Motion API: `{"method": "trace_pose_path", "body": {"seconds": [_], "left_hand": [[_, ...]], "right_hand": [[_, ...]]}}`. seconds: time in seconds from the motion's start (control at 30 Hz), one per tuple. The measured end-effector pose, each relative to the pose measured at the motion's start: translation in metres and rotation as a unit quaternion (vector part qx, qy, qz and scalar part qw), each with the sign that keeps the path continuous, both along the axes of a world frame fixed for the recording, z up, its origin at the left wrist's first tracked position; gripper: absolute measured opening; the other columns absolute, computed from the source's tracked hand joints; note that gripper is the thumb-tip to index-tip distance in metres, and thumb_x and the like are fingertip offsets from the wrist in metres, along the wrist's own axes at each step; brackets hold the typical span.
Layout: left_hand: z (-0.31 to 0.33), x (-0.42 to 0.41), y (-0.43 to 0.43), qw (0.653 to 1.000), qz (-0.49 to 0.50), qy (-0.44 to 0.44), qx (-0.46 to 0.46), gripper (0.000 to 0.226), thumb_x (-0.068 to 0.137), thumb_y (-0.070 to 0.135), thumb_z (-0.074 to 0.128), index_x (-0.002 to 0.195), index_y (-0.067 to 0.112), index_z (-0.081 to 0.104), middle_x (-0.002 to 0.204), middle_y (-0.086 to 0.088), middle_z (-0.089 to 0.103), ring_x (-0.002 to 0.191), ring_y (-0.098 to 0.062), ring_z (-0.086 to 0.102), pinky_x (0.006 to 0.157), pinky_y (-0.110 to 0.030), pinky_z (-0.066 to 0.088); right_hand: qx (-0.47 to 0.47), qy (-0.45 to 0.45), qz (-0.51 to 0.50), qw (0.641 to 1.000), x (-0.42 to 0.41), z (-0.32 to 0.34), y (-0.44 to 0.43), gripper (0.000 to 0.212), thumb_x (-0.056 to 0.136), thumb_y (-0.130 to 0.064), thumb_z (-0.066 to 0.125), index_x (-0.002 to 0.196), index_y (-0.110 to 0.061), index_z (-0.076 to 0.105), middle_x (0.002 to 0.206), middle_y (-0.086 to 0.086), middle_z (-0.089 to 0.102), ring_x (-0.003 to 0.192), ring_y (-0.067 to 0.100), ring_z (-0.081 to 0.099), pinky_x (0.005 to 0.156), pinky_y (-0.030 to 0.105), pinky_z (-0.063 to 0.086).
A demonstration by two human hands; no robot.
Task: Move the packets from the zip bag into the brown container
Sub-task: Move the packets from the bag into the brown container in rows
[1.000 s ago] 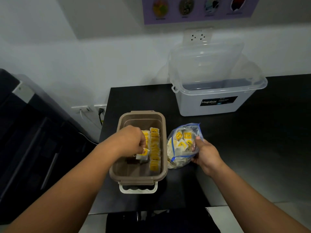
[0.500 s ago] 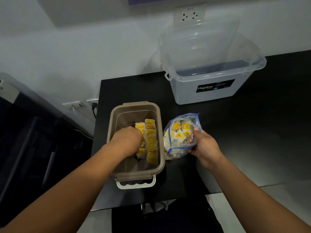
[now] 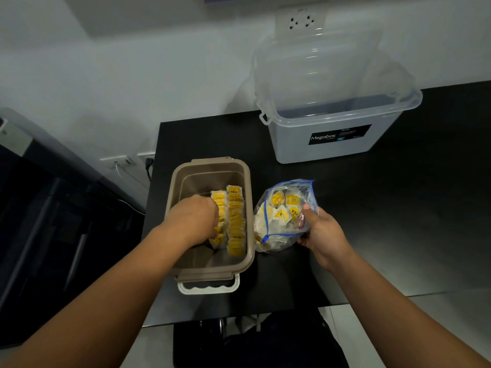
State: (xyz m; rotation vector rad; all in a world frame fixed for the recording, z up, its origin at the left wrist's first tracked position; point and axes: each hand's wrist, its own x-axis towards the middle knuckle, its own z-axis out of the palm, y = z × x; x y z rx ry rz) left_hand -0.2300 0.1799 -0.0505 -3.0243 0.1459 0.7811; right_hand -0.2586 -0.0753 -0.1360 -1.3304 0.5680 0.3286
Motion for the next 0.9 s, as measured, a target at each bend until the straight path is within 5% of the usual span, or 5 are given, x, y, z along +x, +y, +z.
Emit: {"method": "trace_pose_path", "body": {"seconds": [0.23,0.37,0.53,0.7,0.9], "left_hand": [[0.059,0.0,-0.028,0.968,0.034,-0.117,-0.221,0.007,0.088,0.037,0.074,0.087,0.031,0.071,0.082,0.014,0.067,0.079,0.001,0.063,0.074,-0.021,0.052],[0.064,0.002,-0.072,0.95,-0.004,-0.092,-0.298,0.006,0.09,0.03,0.074,0.095,0.029,0.074,0.085,0.013,0.069,0.081,0.002,0.064,0.071,-0.014,0.047],[0.027,0.014,-0.125,0.976,-0.074,-0.024,-0.204,0.013,0.091,0.024,0.071,0.102,0.026,0.077,0.098,0.006,0.073,0.089,-0.009,0.067,0.087,-0.031,0.056],[-0.013,0.021,-0.154,0.992,-0.114,0.054,-0.028,0.037,0.092,0.021,0.067,0.128,0.028,0.064,0.117,-0.007,0.064,0.101,-0.024,0.064,0.086,-0.036,0.055],[-0.031,0.02,-0.165,0.997,0.005,0.077,-0.027,0.037,0.088,0.031,0.071,0.121,0.015,0.065,0.108,-0.008,0.066,0.094,-0.024,0.066,0.087,-0.039,0.057]], "right_hand": [[0.033,0.003,0.014,0.999,-0.002,0.004,-0.01,0.024,0.11,-0.025,0.048,0.121,-0.015,0.067,0.109,0.01,0.08,0.097,0.025,0.077,0.072,0.037,0.061],[0.043,0.006,0.023,0.999,-0.003,0.009,-0.015,0.025,0.111,-0.024,0.047,0.122,-0.013,0.066,0.109,0.012,0.079,0.097,0.027,0.077,0.074,0.04,0.061],[0.04,0.007,0.059,0.997,-0.004,0.014,-0.022,0.027,0.112,-0.025,0.044,0.123,-0.014,0.066,0.107,0.012,0.079,0.091,0.023,0.077,0.066,0.033,0.059],[0.038,0.014,0.089,0.995,-0.001,0.02,-0.033,0.028,0.112,-0.025,0.043,0.122,-0.016,0.067,0.101,0.009,0.08,0.088,0.021,0.078,0.065,0.032,0.059],[0.022,0.032,0.116,0.992,0.002,0.021,-0.044,0.026,0.11,-0.027,0.048,0.124,-0.016,0.067,0.106,0.01,0.08,0.098,0.026,0.078,0.079,0.041,0.059]]}}
